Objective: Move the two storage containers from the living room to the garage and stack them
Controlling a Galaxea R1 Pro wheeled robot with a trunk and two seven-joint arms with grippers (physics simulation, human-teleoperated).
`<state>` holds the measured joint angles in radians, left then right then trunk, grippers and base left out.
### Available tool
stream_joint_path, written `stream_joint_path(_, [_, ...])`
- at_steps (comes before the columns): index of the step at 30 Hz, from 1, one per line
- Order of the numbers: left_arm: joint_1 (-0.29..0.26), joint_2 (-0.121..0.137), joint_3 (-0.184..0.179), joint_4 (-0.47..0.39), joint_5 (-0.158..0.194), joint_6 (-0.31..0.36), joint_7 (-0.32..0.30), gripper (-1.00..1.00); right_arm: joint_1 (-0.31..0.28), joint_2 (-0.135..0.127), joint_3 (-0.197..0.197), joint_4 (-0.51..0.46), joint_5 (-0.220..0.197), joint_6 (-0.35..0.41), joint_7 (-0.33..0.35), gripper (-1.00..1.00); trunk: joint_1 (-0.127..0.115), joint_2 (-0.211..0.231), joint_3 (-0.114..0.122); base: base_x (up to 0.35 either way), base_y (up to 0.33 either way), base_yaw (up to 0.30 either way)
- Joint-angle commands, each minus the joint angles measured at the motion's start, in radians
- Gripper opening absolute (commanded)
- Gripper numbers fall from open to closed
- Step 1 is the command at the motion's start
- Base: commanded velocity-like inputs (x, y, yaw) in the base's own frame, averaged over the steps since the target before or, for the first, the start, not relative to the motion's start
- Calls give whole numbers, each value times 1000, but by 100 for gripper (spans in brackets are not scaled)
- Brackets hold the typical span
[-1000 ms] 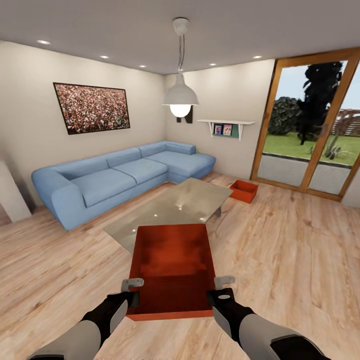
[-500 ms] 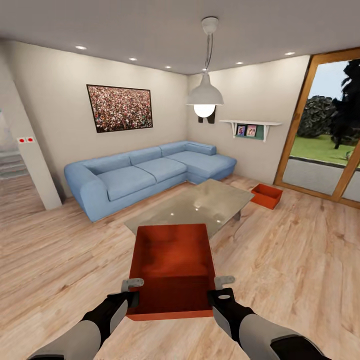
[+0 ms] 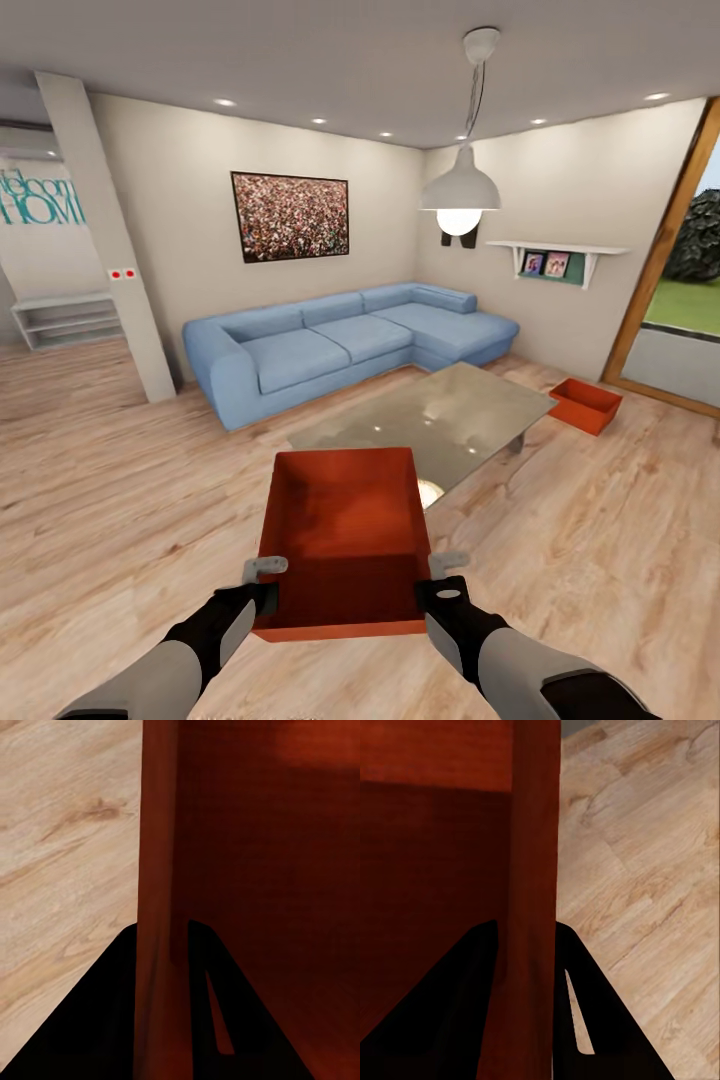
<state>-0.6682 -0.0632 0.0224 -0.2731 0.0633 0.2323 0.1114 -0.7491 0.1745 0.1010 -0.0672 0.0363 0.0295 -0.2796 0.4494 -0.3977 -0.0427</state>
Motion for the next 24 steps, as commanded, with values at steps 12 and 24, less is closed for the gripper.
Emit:
stream_joint_path(12, [-1,8,7,-3,-13,7,10,-100,-1,0,6,0,7,3,-16,-100,1,-2,-2,0,0,280])
stream_joint_path(24, [-1,8,8,-3,-13,7,10,-100,-1,0,7,1,7,3,-16,-100,1,-2,-2,0,0,280])
